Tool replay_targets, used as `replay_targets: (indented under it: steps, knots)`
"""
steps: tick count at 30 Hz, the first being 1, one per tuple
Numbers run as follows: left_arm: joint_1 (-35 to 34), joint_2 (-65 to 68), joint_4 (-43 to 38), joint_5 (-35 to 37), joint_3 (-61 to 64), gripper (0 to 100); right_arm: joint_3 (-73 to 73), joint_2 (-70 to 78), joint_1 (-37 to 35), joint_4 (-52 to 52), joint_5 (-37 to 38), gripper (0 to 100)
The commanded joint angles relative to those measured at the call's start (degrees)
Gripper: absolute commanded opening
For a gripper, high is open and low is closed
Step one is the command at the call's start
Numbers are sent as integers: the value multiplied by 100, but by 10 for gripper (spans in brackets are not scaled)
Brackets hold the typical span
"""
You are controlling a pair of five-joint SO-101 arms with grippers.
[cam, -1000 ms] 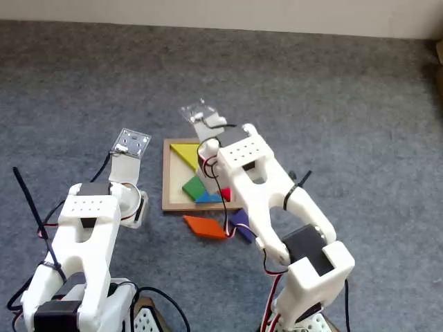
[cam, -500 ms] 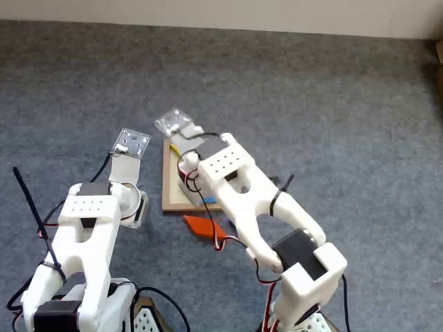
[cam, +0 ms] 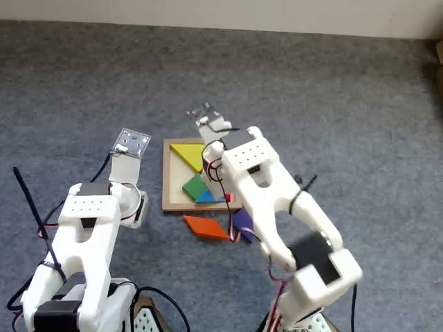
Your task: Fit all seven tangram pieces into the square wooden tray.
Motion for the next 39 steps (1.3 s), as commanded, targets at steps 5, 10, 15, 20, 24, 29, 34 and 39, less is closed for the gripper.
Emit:
replay_targets:
  steps: [5, 10, 15, 20, 24, 29, 34, 39]
  knots:
    - [-31, -154, -70, -26, -4, 182, 321, -778, -716, -796, -35, 63]
    - [-40, -154, -70, -26, -4, 182, 910, -242, -673, -1604, -26, 63]
    - [-40, -154, -70, -26, -4, 182, 1042, -189, -198, -1341, -9, 63]
    - [-31, -154, -70, -26, -4, 182, 664, -505, 40, -576, 0, 63]
    - [-40, -154, -70, -26, -4, 182, 453, -1270, 242, -497, -26, 63]
    - [-57, -154, -70, -18, -4, 183, 497, -1587, 760, -796, -44, 75]
    - [-57, -154, -70, -9, -13, 185, 462, -998, 1103, -1024, -747, 232]
    - [-57, -154, -70, 0, -13, 185, 444, -215, 1130, -1033, -985, 295]
